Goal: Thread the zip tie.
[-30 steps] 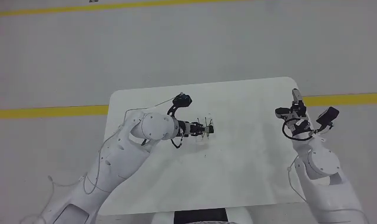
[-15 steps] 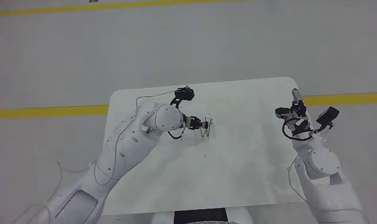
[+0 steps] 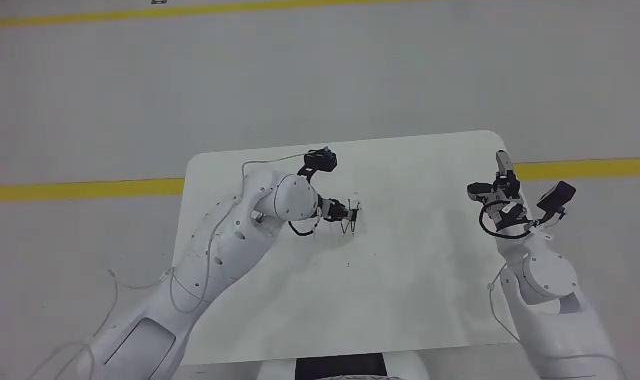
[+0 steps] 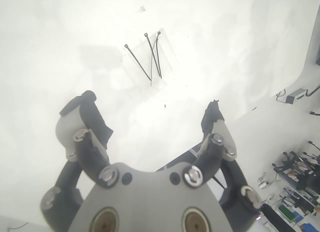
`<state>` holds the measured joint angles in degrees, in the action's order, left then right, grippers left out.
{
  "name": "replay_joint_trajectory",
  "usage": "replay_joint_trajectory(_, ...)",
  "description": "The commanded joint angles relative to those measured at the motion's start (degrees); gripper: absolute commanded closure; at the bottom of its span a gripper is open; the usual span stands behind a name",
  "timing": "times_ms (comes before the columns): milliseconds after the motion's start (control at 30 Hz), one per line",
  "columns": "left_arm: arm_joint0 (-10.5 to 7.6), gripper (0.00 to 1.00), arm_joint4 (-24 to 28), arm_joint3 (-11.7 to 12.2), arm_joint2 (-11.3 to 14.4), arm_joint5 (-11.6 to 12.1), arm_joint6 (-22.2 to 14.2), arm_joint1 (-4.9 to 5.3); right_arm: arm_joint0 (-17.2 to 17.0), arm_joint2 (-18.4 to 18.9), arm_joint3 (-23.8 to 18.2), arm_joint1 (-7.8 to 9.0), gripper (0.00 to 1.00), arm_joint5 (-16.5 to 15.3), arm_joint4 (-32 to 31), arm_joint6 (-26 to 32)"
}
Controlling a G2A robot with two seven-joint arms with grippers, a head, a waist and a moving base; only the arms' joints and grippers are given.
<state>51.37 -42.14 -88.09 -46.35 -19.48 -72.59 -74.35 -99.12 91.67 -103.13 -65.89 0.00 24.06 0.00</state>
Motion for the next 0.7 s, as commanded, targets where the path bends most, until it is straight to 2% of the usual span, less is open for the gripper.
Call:
replay_joint_trajectory(0,0.29,0.00,1.78,-0.55,-0.11,0.15,0.61,-0.14,0.00,0.00,0.00,0.00,0.00,0.00,0.00,0.00)
replay_joint_trajectory(67,0.06,0.00,4.46,0.47,-0.16,0.00,1.25,-0.45,0.00,0.00,0.00,0.00,0.00,0.00,0.00,0.00)
replay_joint_trajectory(233,-2.32,0.00,11.65,6.02,-0.40,0.00,0.44,-2.15,0.00,0.00,0.00,0.00,0.00,0.00,0.00,0.00)
replay_joint_trajectory(367,-4.69,0.00,12.96,12.02,0.90,0.00,0.95,-3.99,0.00,0.00,0.00,0.00,0.00,0.00,0.00,0.00)
replay_joint_trajectory(500,-6.41,0.00,14.62,18.52,1.89,0.00,1.42,-6.33,0.00,0.00,0.00,0.00,0.00,0.00,0.00,0.00)
replay_joint_trajectory(533,-6.69,0.00,14.50,19.26,2.07,0.00,1.49,-6.64,0.00,0.00,0.00,0.00,0.00,0.00,0.00,0.00)
replay_joint_trajectory(667,-6.69,0.00,14.50,19.26,2.07,0.00,1.49,-6.64,0.00,0.00,0.00,0.00,0.00,0.00,0.00,0.00)
